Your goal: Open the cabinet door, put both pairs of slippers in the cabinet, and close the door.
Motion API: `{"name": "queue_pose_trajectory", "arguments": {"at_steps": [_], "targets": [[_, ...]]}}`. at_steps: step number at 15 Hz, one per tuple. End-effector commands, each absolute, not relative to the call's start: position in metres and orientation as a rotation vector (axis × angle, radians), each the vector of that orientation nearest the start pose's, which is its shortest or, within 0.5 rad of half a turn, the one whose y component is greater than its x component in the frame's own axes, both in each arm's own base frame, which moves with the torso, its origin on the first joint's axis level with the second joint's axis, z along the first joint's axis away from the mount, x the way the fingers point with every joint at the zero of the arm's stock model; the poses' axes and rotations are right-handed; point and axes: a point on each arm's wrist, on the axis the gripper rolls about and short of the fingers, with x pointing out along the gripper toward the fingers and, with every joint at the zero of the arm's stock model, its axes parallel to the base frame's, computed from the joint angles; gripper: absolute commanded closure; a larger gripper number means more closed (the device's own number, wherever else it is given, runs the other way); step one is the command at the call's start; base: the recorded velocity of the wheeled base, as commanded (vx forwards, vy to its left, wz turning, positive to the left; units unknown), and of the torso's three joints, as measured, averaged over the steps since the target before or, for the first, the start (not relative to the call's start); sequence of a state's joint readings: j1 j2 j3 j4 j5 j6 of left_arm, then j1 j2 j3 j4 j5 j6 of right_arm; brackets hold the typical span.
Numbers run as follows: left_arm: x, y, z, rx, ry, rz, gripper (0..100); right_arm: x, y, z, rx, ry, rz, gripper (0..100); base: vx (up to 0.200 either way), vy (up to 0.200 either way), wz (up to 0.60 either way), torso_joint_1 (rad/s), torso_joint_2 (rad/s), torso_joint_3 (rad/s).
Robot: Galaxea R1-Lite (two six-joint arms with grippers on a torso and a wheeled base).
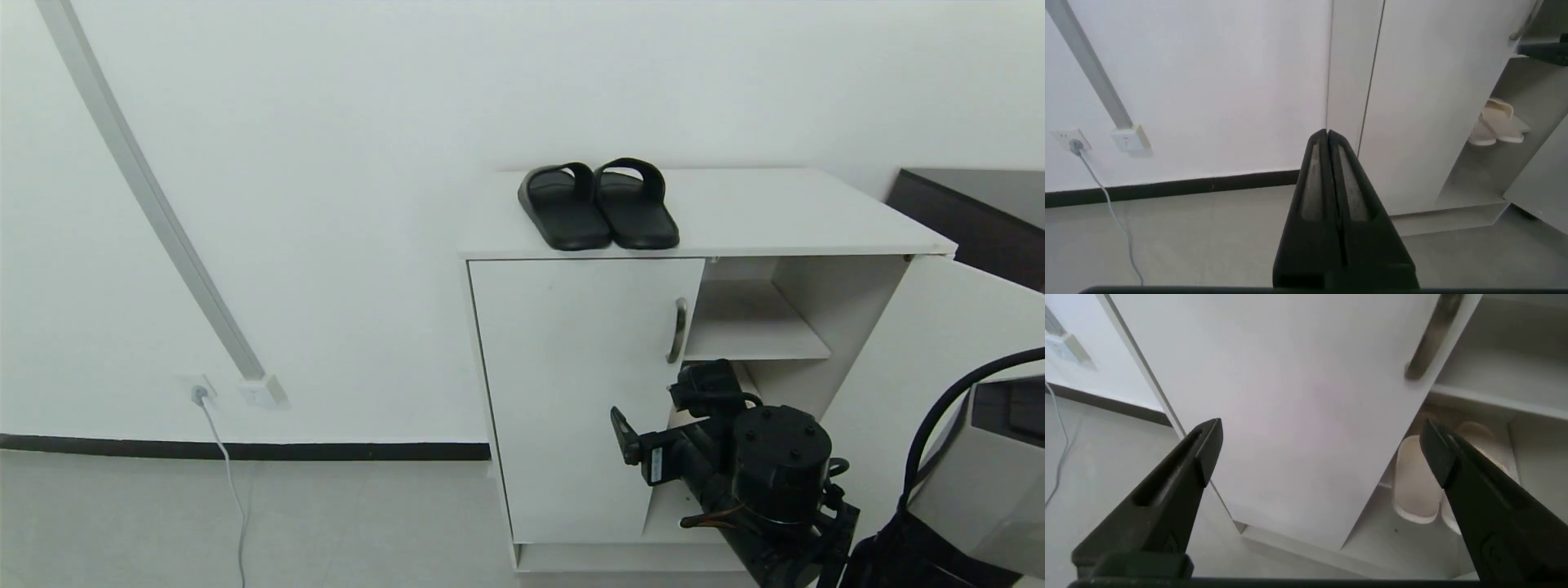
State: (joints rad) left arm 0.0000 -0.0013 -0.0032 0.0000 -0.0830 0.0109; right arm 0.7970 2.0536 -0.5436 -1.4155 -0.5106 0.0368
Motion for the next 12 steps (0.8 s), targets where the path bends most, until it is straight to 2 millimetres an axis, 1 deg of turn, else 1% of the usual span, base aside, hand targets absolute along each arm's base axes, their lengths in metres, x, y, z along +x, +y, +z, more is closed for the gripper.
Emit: {"name": "queue_pose_trajectory", "arguments": {"at_steps": [1, 8, 12], "targets": [[-0.0231, -0.0019, 0.0763, 0.011, -0.004, -0.081, 100, 0.2350, 0.2244, 0.0863, -0.021, 0.080, 0.284, 0, 0.000, 0.000, 0.00, 0.173, -0.49, -0.315], [-0.0231, -0.0019, 0.0763, 0.011, -0.004, -0.083, 100, 0.2348, 0.2242, 0.0858, -0.022, 0.082, 0.284, 0, 0.000, 0.000, 0.00, 0.201, -0.51, -0.318], [-0.0231, -0.0019, 0.0763, 0.011, -0.004, -0.083, 100, 0.2348, 0.2242, 0.0858, -0.022, 0.082, 0.284, 0, 0.000, 0.000, 0.00, 0.233, -0.55, -0.323]]}}
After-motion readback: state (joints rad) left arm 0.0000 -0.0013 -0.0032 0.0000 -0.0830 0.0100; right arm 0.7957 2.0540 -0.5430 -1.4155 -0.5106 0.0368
